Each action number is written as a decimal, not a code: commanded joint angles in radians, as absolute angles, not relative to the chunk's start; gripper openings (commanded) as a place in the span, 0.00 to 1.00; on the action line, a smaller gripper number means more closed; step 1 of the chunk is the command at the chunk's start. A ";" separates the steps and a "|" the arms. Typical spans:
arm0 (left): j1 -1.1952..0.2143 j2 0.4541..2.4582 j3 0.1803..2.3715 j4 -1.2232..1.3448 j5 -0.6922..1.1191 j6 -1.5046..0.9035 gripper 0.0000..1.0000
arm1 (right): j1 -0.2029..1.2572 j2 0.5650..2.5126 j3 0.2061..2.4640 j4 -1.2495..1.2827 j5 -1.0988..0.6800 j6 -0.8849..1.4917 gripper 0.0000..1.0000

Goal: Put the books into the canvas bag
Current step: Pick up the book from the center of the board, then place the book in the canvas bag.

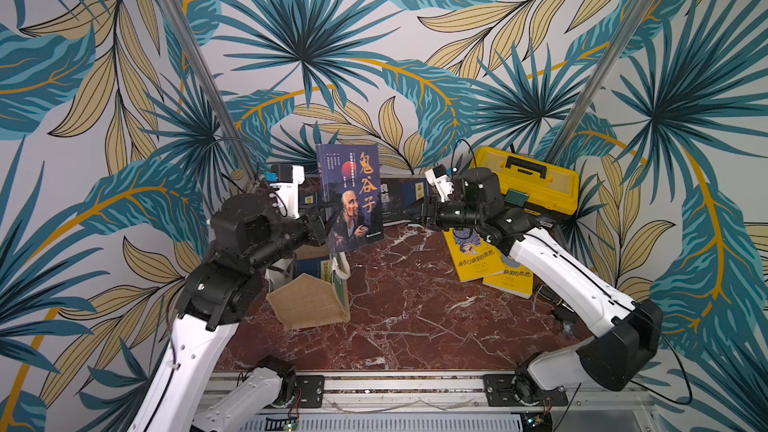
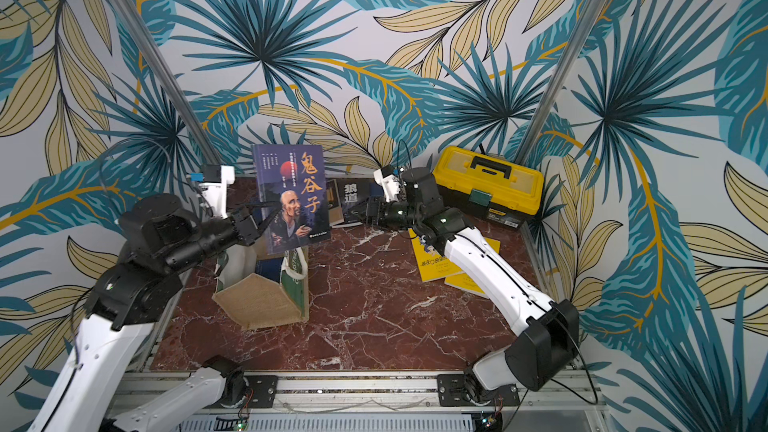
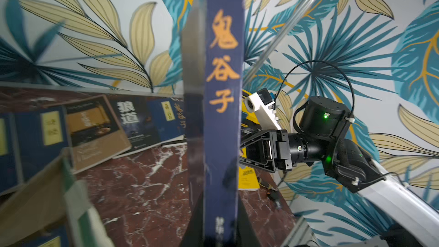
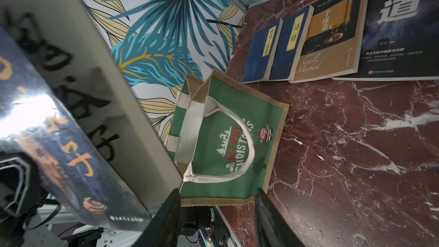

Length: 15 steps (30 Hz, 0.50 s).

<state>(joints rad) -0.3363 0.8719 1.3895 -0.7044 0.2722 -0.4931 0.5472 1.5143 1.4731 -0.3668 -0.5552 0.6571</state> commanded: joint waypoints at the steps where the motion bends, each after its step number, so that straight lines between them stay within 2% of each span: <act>1: -0.332 0.783 1.445 -0.860 -0.018 -0.342 0.00 | 0.638 1.626 1.591 -0.546 -0.419 0.573 0.52; 4: -0.331 0.701 1.423 -0.880 -0.170 -0.312 0.00 | 0.706 1.736 1.703 -0.576 -0.402 0.574 0.53; 8: -0.332 0.613 1.391 -0.881 -0.270 -0.284 0.00 | 0.791 1.872 1.896 -0.670 -0.338 0.529 0.56; 15: -0.333 0.596 1.376 -0.882 -0.271 -0.255 0.00 | 0.880 2.073 2.160 -0.821 -0.276 0.493 0.58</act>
